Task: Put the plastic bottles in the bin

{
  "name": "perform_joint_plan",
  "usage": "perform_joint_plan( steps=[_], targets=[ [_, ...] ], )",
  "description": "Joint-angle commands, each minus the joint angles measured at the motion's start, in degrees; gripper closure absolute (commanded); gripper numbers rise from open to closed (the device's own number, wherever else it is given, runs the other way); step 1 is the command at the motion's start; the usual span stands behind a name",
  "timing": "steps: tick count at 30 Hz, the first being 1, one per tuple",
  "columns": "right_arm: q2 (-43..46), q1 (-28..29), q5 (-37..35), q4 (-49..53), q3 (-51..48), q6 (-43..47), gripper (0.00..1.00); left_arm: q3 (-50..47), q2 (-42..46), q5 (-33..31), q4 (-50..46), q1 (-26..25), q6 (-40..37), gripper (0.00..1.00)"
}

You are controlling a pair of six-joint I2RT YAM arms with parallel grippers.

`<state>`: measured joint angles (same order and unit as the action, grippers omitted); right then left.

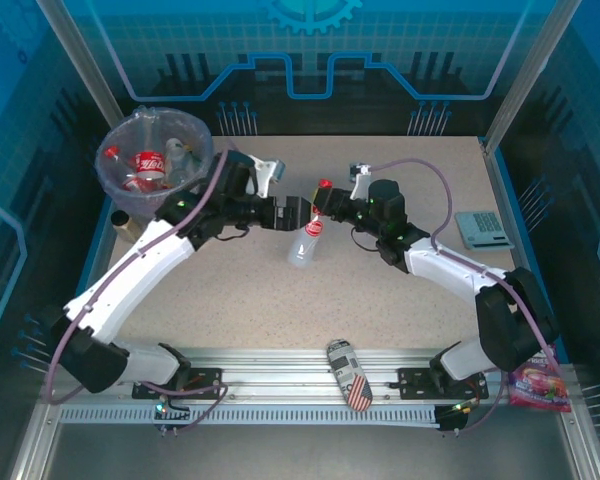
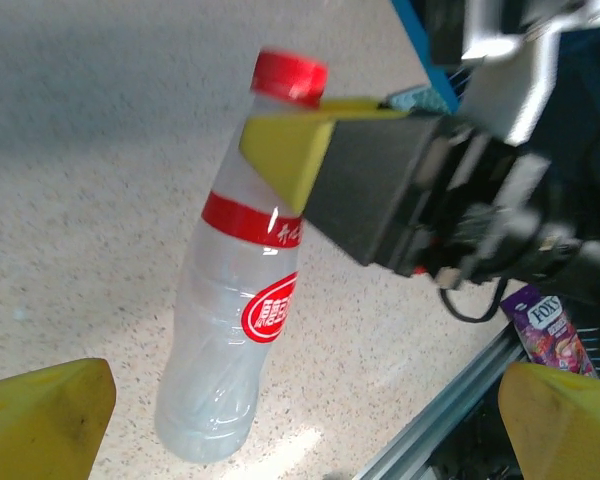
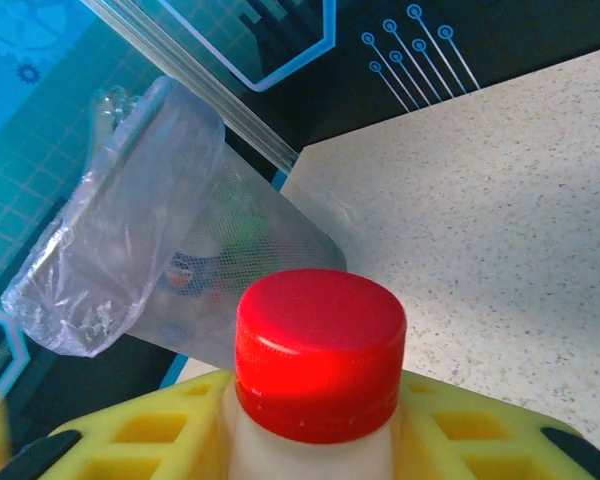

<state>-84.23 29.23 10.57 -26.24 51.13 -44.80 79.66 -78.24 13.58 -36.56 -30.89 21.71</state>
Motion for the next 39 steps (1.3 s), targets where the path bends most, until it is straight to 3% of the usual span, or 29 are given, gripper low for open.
perform_joint_plan(
  steps=[1,9,16,20,27,30,35,39],
  targets=[
    [-0.82,0.25,2.53,-4.43,1.51,-2.15,0.6,-2.22,-0.79,2.55,4.78,-0.15,1.96,0.01],
    [-0.85,-0.07,7.13,-8.04,0.99,-5.59,0.6,-4.34,-5.26,2.09,6.7,-0.06,0.34,0.01],
    [-1.5,0.47,9.97,-9.03,1.54,-6.98,0.6,-1.07,-10.4,0.7,6.87,0.34,-1.54,0.15],
    [-1.47,0.55,10.11,-8.67,1.27,-6.68,0.6,0.43,-11.6,0.46,7.06,0.51,-2.02,0.28],
    [-1.82,0.48,10.58,-8.95,1.47,-6.58,0.59,0.59,-12.12,1.01,7.38,0.79,-1.76,0.38],
    [-1.5,0.09,11.13,-7.54,2.04,-5.59,0.47,0.52,-11.7,1.4,7.38,1.4,-1.84,0.38],
    [1.35,-2.6,11.76,-3.22,2.88,-3.15,0.18,1.09,-10.36,1.75,7.46,3.53,-2.69,0.39],
    [3.6,-4.61,12.53,-2.01,3.08,-3.64,0.07,3.35,-9.03,1.63,6.18,6.19,-4.54,0.4]
  ],
)
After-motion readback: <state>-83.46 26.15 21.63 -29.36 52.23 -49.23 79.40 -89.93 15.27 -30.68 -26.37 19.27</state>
